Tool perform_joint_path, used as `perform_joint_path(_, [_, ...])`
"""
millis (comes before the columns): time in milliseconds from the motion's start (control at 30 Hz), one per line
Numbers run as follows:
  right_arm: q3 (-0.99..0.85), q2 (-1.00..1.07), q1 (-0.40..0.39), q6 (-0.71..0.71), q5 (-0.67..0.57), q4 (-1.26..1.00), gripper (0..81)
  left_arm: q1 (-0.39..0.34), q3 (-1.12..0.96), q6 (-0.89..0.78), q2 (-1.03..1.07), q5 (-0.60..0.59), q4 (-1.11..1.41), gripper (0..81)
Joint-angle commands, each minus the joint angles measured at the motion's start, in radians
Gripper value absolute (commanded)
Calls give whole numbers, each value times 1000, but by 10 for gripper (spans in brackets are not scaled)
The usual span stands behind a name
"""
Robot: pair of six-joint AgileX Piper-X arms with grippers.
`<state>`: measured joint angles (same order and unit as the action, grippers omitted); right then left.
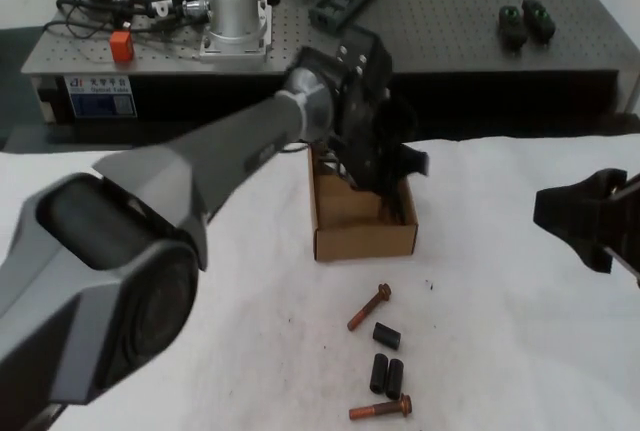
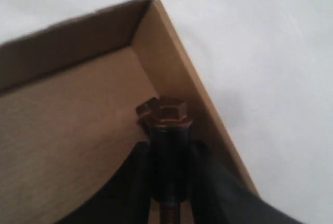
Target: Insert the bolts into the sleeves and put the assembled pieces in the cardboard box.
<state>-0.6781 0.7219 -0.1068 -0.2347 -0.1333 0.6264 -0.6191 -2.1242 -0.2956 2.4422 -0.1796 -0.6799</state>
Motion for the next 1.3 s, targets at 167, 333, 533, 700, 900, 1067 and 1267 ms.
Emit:
perform_joint_path(167, [-3,26,6,90,4,124,417,-16,-17,7,-6,-16,0,172])
perform_joint_path(333, [-3,79,6,124,4,136,417,-16,-17,1,-8,-18,-15,348])
perform_joint_path(533, [-7,186,-10,181,-20,122,417,18,-17,40,-76,-8,-124,348])
perform_joint_path(700, [-60,359,-82,260,-11,125,417,86,-13,142,-186,41,-265,286])
perform_joint_path(900, [-224,659,-176,379,30,136,417,144,-13,223,-275,41,-395,257])
perform_joint_path(1067, [-404,906,-237,441,65,207,417,166,99,268,-355,43,-424,257])
perform_joint_path(1267, [-547,1077,-290,550,158,253,403,222,540,223,-613,37,-175,257])
